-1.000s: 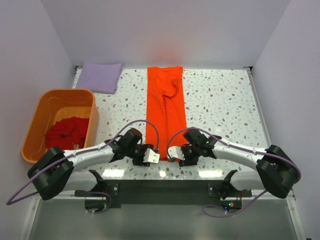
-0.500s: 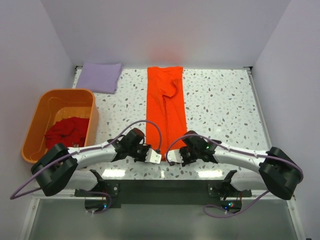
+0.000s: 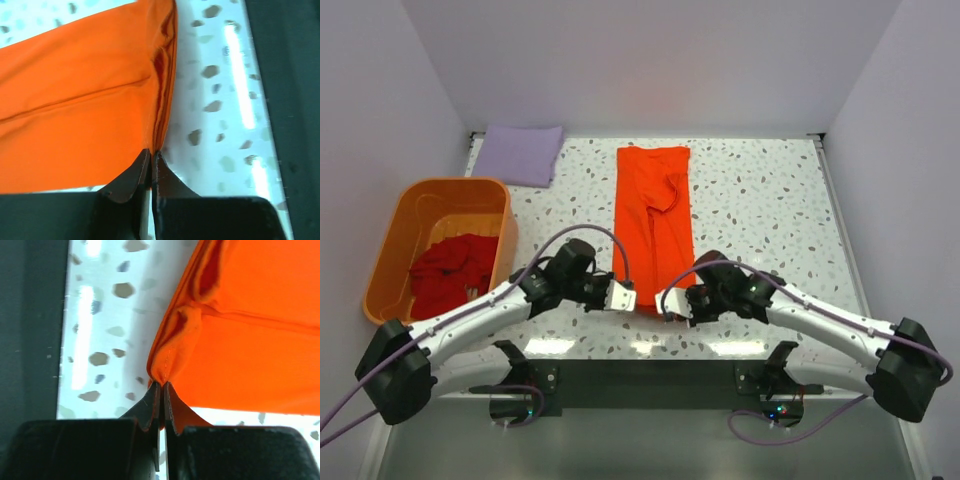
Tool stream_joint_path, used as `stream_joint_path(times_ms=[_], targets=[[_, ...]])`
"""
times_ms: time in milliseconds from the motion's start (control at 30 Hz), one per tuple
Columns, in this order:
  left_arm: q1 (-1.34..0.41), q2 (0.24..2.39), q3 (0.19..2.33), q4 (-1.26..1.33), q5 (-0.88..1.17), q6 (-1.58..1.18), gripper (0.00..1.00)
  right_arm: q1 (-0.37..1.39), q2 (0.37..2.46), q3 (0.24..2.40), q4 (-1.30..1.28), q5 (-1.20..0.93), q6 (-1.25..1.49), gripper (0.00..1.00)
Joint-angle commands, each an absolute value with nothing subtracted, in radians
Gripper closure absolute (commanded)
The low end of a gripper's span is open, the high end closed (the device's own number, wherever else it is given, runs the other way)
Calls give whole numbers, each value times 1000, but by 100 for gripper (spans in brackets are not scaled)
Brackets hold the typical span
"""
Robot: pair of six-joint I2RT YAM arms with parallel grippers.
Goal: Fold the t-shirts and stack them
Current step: Fold the tshirt
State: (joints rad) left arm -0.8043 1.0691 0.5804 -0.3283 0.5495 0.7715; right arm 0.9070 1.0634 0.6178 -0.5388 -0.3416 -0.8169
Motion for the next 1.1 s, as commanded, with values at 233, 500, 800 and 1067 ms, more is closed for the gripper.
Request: stream_joint_path(times_ms=[233,500,800,1067], targets=[[-589,1304,833,-336,641,975,100,621,1326,909,-581,-497,-1043,100],[-460,1540,1026,-319,672,1057,100,479,1570,1127,-601,-557,-1170,100],[-384,1788,1242,-302,683,1106,100,387,1838,1420,-650,-591,-1245,100],[-353,1950,1414,-308,669,1129,100,347,2011,1594,-669,-583,-1273,100]])
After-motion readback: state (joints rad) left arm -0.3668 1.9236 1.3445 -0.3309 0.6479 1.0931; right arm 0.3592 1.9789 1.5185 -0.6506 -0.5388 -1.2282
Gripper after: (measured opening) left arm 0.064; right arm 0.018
